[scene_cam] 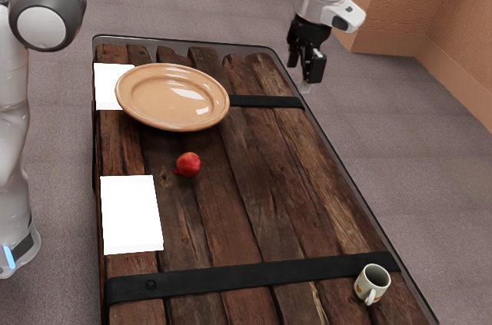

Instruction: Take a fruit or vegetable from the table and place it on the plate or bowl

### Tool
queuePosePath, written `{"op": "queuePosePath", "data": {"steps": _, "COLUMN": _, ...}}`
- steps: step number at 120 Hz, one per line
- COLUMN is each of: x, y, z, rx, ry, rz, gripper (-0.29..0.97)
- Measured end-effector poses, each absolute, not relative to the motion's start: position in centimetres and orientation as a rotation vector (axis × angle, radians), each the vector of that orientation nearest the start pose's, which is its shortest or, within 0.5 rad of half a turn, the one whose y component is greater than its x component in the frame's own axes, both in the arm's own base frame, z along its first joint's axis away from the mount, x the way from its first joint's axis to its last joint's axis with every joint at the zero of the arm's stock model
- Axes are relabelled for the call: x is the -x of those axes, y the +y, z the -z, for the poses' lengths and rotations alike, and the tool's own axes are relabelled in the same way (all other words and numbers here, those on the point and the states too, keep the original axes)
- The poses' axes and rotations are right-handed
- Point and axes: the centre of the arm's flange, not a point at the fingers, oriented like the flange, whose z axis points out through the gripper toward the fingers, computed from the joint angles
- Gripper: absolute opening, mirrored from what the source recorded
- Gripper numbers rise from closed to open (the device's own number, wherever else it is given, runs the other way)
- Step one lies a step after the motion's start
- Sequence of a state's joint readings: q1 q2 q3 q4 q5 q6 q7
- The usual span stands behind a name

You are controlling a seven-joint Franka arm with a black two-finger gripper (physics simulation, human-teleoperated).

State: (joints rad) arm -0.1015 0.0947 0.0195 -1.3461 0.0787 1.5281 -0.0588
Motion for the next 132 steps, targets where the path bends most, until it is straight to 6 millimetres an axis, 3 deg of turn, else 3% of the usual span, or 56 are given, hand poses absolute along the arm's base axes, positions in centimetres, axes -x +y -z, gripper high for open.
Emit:
{"op": "queuePosePath", "data": {"steps": 12, "x": -57.5, "y": -4.4, "z": -67.8, "rx": 3.072, "ry": 0.035, "rz": 0.138, "gripper": 0.68}}
{"op": "queuePosePath", "data": {"steps": 24, "x": -56.8, "y": -3.2, "z": -68.4, "rx": 3.073, "ry": -0.004, "rz": 0.097, "gripper": 0.68}}
{"op": "queuePosePath", "data": {"steps": 32, "x": -55.1, "y": -2.7, "z": -69.5, "rx": 3.074, "ry": -0.027, "rz": 0.059, "gripper": 0.68}}
{"op": "queuePosePath", "data": {"steps": 38, "x": -52.0, "y": -2.6, "z": -69.8, "rx": 3.074, "ry": -0.031, "rz": 0.025, "gripper": 0.68}}
{"op": "queuePosePath", "data": {"steps": 50, "x": -47.6, "y": -2.8, "z": -65.8, "rx": 3.067, "ry": -0.01, "rz": -0.098, "gripper": 0.68}}
{"op": "queuePosePath", "data": {"steps": 60, "x": -46.3, "y": -2.7, "z": -62.5, "rx": 3.061, "ry": -0.005, "rz": -0.191, "gripper": 0.68}}
{"op": "queuePosePath", "data": {"steps": 84, "x": -41.4, "y": -2.7, "z": -62.5, "rx": 3.062, "ry": 0.01, "rz": -0.153, "gripper": 0.68}}
{"op": "queuePosePath", "data": {"steps": 92, "x": -39.3, "y": -2.6, "z": -61.4, "rx": 3.064, "ry": 0.015, "rz": -0.134, "gripper": 0.68}}
{"op": "queuePosePath", "data": {"steps": 112, "x": -38.8, "y": -4.0, "z": -56.0, "rx": 3.109, "ry": 0.058, "rz": -0.187, "gripper": 0.68}}
{"op": "queuePosePath", "data": {"steps": 132, "x": -39.2, "y": -4.5, "z": -53.9, "rx": 3.133, "ry": 0.083, "rz": -0.136, "gripper": 0.68}}
